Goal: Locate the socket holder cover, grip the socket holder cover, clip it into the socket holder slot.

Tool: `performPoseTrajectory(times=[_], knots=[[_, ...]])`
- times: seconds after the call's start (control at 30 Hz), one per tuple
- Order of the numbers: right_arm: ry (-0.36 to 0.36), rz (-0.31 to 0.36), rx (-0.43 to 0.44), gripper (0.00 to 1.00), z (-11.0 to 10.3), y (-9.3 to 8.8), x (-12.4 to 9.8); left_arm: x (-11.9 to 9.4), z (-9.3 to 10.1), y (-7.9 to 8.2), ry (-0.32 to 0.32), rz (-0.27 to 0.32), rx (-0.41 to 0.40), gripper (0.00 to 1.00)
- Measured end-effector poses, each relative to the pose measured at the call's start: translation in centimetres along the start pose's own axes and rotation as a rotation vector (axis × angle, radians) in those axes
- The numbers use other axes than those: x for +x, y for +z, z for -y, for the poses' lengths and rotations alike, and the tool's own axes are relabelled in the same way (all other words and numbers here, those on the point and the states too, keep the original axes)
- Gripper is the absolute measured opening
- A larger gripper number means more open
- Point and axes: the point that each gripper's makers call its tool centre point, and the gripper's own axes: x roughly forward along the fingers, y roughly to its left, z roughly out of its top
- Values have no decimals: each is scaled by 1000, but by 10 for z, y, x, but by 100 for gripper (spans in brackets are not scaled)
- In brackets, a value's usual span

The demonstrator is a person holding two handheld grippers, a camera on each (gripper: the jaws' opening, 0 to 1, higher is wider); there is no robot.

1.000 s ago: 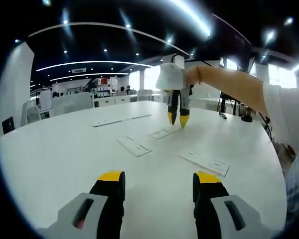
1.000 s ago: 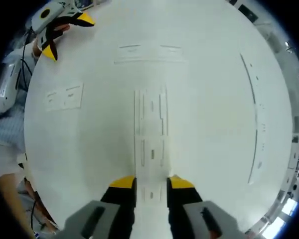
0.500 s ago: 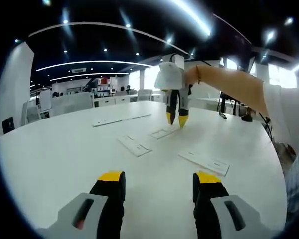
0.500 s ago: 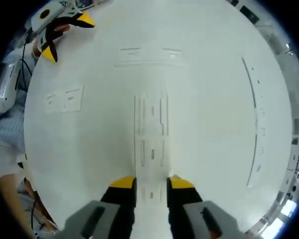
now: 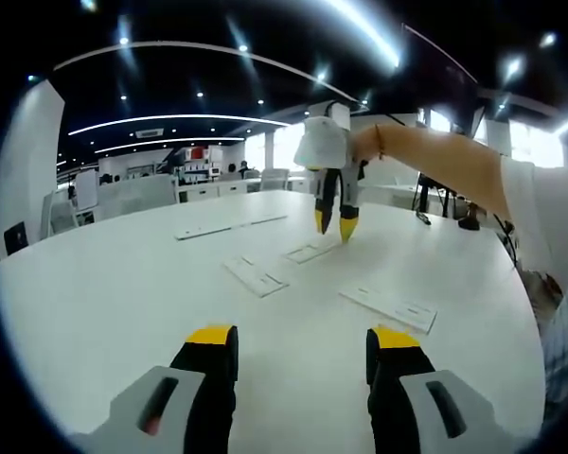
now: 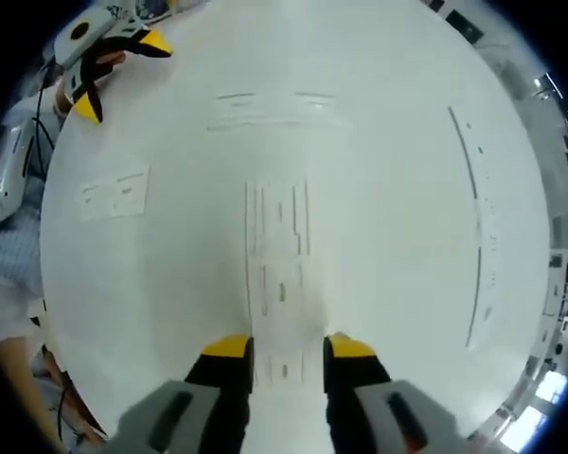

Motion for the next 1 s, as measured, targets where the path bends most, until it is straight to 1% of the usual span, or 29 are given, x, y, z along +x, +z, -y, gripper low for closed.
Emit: performPoseTrajectory(times=[0.1, 0.17, 0.3, 0.4, 0.43, 0.5, 0.57, 0.67, 0.7, 0.77, 0.83, 0.9, 1.0], knots=[[-15, 6, 13, 37, 2, -2, 0, 0, 0, 0, 1, 1, 0, 54], [-18, 16, 15, 37, 2, -3, -1, 0, 0, 0, 0, 0, 1, 54], [-42, 98, 45, 38, 4, 3, -7, 0, -1, 0, 3, -1, 0, 54], [-101, 194, 97, 38, 11, 10, -19, 0, 0, 0, 3, -1, -1, 54], [-114, 234, 101, 38, 10, 14, -23, 0, 0, 1, 1, 2, -1, 54], [-130, 353, 116, 39, 6, 25, -36, 0, 1, 1, -1, 4, 0, 54], [-172, 449, 137, 38, 5, 32, -48, 0, 1, 2, -2, 5, 1, 54], [-261, 601, 234, 38, 9, 38, -63, -2, 2, 2, -5, 7, 5, 54], [-288, 629, 256, 38, 11, 37, -67, -2, 2, 3, -6, 10, 6, 54], [-334, 709, 314, 38, 11, 35, -75, -3, 1, 5, -1, 18, 8, 54], [-394, 773, 373, 38, 11, 30, -82, -3, 1, 6, 0, 22, 7, 54], [-438, 844, 413, 38, 8, 25, -90, -3, 1, 6, -1, 22, 4, 54], [-576, 937, 501, 40, 11, 10, -107, -2, 1, 5, -6, 19, -1, 54]])
